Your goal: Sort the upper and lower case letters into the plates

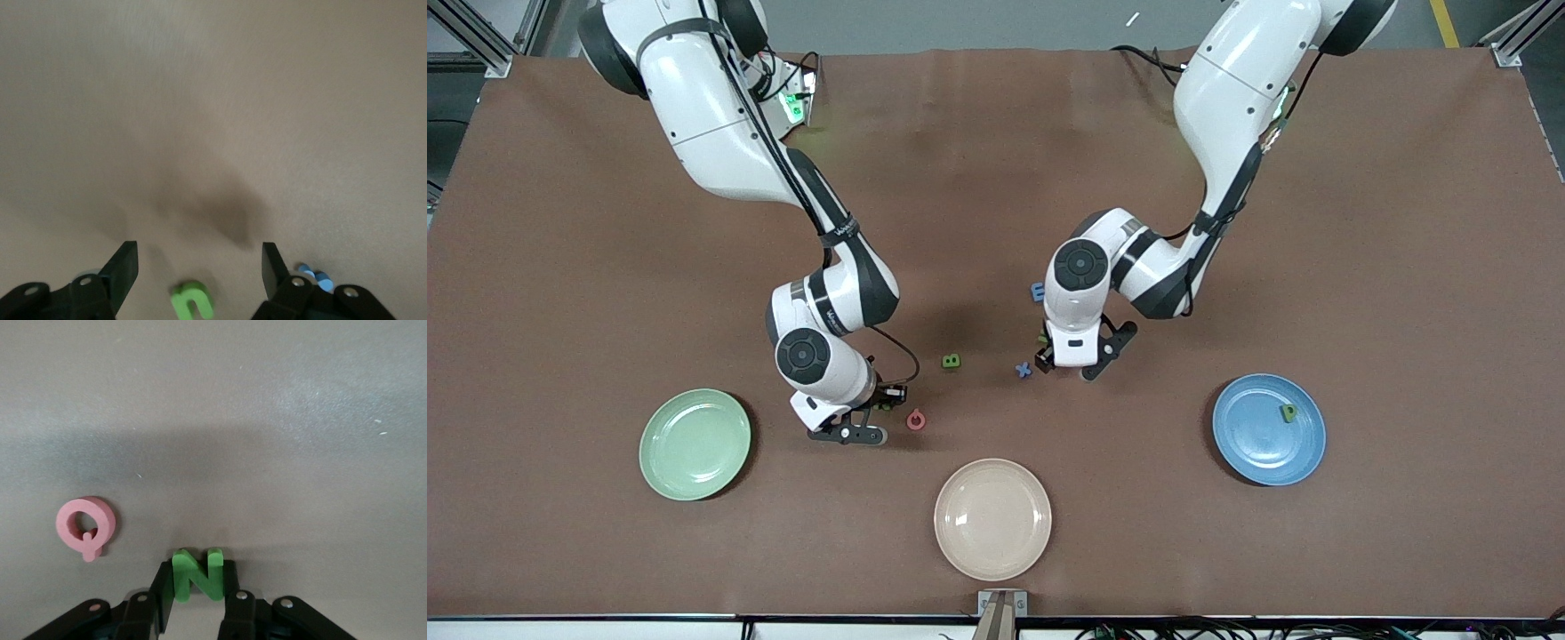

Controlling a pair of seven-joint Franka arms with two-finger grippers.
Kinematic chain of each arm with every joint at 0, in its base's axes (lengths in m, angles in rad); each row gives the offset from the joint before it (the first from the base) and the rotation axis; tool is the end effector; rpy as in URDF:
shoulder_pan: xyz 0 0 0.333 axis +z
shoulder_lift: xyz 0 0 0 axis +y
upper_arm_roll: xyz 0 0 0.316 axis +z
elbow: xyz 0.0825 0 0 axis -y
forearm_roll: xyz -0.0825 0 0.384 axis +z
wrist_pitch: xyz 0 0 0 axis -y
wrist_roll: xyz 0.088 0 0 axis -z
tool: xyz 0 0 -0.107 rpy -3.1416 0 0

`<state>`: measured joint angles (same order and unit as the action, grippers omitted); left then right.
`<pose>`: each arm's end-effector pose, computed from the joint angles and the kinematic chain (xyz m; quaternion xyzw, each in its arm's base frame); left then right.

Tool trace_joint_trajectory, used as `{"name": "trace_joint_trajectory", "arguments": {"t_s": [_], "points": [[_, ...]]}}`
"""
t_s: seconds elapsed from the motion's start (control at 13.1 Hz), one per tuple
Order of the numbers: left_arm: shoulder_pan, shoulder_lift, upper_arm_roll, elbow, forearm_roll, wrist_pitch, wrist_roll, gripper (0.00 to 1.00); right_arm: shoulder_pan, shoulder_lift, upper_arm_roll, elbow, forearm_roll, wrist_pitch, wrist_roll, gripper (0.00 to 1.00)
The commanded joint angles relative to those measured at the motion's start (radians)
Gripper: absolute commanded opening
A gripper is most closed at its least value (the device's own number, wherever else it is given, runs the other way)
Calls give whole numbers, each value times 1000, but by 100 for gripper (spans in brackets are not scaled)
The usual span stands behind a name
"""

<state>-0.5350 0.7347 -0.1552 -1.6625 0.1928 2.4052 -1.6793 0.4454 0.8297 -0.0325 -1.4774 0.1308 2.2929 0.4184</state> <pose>0.5355 -0.4254 0.1842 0.9030 0.4294 0.0165 0.0045 0.6525 0.2933 0.1808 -0.9985 0.0411 0.0209 0.0309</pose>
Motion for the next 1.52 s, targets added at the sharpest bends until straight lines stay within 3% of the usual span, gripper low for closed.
{"name": "trace_joint_trajectory", "arguments": {"t_s": [0.0, 0.15, 0.3, 0.53, 0.84, 0.99, 1.07, 1.14, 1.22, 1.29, 1.37, 1.45], "points": [[-5, 18, 5, 12, 0, 17, -108, 77, -10, -3, -20, -15, -16, 10, 3, 10], [-11, 20, 3, 13, -22, 17, -149, 74, -14, -23, -56, -8, -16, -3, -7, 5], [-28, 34, 5, 44, -90, 12, -152, 70, -48, -32, -99, 60, -13, -114, -111, 4], [-43, 46, 5, 66, -128, 0, -151, 69, -181, -34, -106, 179, -8, -317, -338, 4], [-42, 63, 5, 66, -127, -40, -146, 66, -344, -40, -106, 189, -13, -336, -671, 5], [-42, 66, 5, 66, -128, -51, -146, 55, -407, -24, -104, 180, -4, -330, -797, 6], [-37, 62, 5, 69, -127, -64, -143, 25, -418, -11, -106, 178, -2, -322, -819, 14], [-30, 57, 5, 70, -127, -77, -142, 2, -425, -4, -104, 178, 0, -316, -820, 22], [-25, 57, 6, 70, -124, -95, -139, 0, -425, 2, -104, 169, -2, -296, -820, 35], [-19, 55, 11, 73, -116, -110, -122, 0, -422, 2, -104, 152, -2, -268, -820, 41], [-4, 43, 16, 79, -113, -136, -88, 0, -416, 2, -104, 143, -2, -245, -820, 61], [31, 31, 16, 110, -113, -187, -47, 0, -409, 2, -102, 143, 0, -245, -817, 72]]}}
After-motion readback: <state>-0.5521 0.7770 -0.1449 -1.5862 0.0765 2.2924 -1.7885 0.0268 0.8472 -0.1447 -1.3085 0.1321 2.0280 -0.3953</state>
